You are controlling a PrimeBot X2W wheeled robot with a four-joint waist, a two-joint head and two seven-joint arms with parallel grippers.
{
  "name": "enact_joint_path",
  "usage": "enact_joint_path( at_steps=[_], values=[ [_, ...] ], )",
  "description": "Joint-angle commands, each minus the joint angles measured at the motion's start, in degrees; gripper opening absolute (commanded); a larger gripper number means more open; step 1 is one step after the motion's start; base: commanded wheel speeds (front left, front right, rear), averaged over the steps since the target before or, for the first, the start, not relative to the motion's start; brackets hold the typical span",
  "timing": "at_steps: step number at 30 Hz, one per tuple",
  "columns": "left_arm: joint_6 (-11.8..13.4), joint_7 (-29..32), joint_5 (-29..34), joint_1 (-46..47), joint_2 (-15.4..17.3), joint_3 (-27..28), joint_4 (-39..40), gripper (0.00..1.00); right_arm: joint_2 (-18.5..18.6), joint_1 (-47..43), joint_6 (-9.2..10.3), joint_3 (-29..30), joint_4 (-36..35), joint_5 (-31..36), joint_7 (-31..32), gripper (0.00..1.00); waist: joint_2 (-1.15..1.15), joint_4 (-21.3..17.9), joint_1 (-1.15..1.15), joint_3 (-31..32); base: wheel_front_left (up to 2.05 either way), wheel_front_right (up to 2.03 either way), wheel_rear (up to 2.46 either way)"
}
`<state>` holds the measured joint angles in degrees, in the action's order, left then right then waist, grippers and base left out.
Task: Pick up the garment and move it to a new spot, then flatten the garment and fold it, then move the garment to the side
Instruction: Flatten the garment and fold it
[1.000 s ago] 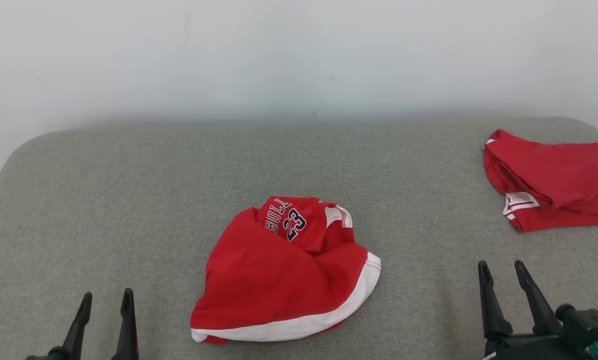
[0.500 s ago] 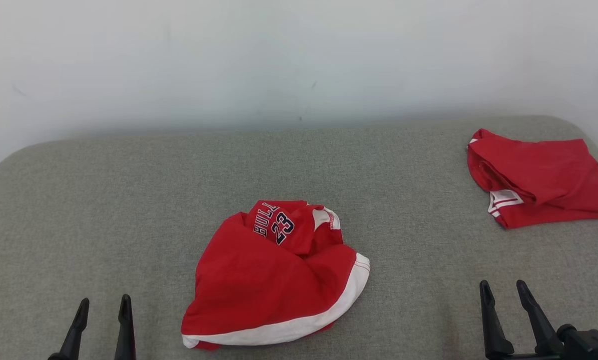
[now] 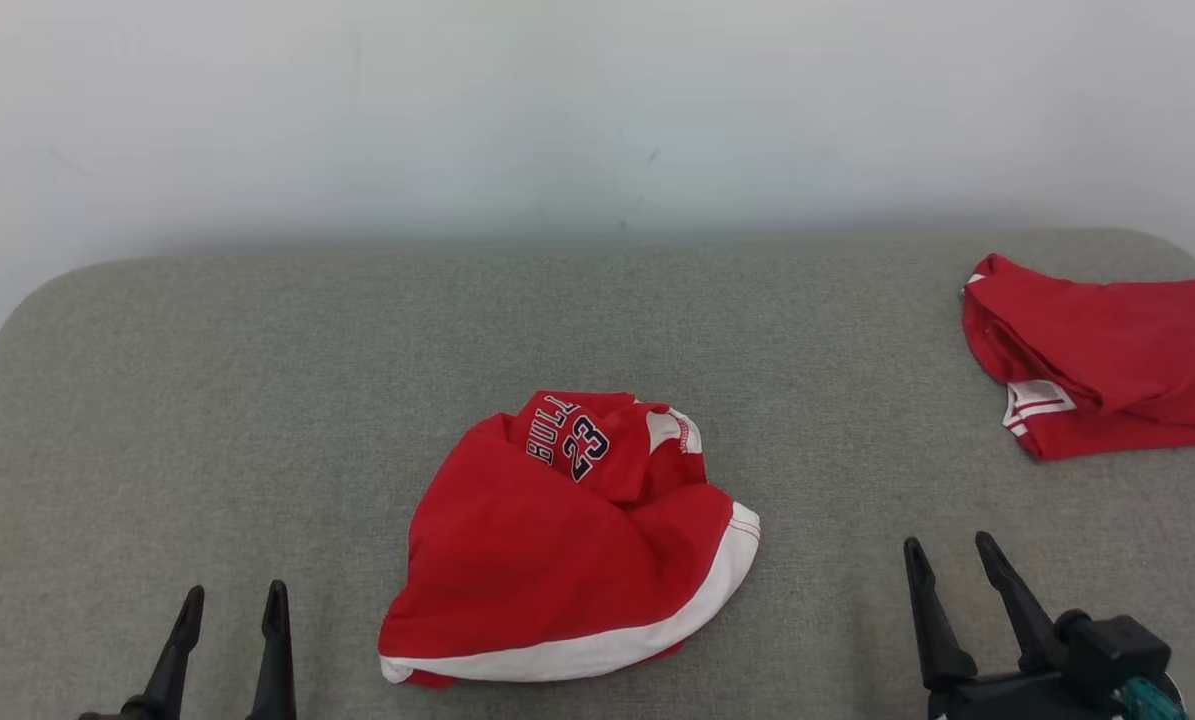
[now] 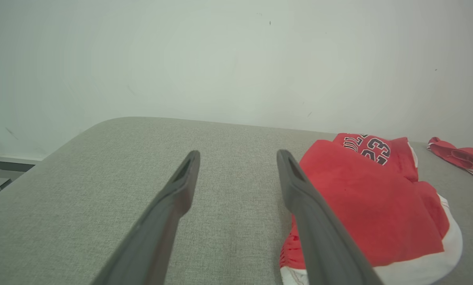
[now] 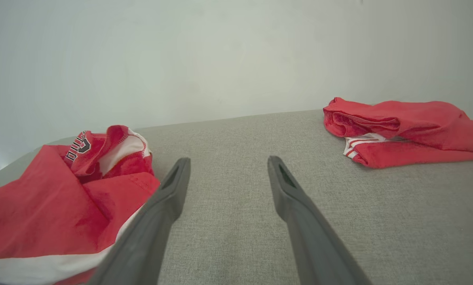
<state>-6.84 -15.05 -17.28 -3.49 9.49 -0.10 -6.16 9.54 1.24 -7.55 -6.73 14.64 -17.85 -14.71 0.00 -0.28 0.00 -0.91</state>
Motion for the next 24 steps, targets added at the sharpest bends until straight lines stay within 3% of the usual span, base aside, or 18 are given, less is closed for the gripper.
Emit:
enact_joint_path(
  at_steps=[1,10,24],
  values=[
    [-0.1,-0.2,0.3,0.7,-0.2,-0.3,-0.1,1.00,0.4,2.3,0.16,-0.9,0.8,-0.9,0.0,1.00,0.00,1.2,0.00,-0.7,0.00,0.00,0.00],
    [-0.2,-0.2,0.6,3.6,-1.0,-2.6,-1.5,1.00,2.3,12.0,0.16,-6.8,9.8,-2.1,2.7,1.00,0.00,5.6,0.00,-2.5,0.00,0.00,0.00],
    [-0.5,-0.2,0.5,7.0,-2.0,-4.6,-3.5,1.00,1.2,20.3,0.16,-11.4,28.6,-5.3,3.4,1.00,0.00,11.8,0.00,-5.1,0.00,0.00,0.00]
  ],
)
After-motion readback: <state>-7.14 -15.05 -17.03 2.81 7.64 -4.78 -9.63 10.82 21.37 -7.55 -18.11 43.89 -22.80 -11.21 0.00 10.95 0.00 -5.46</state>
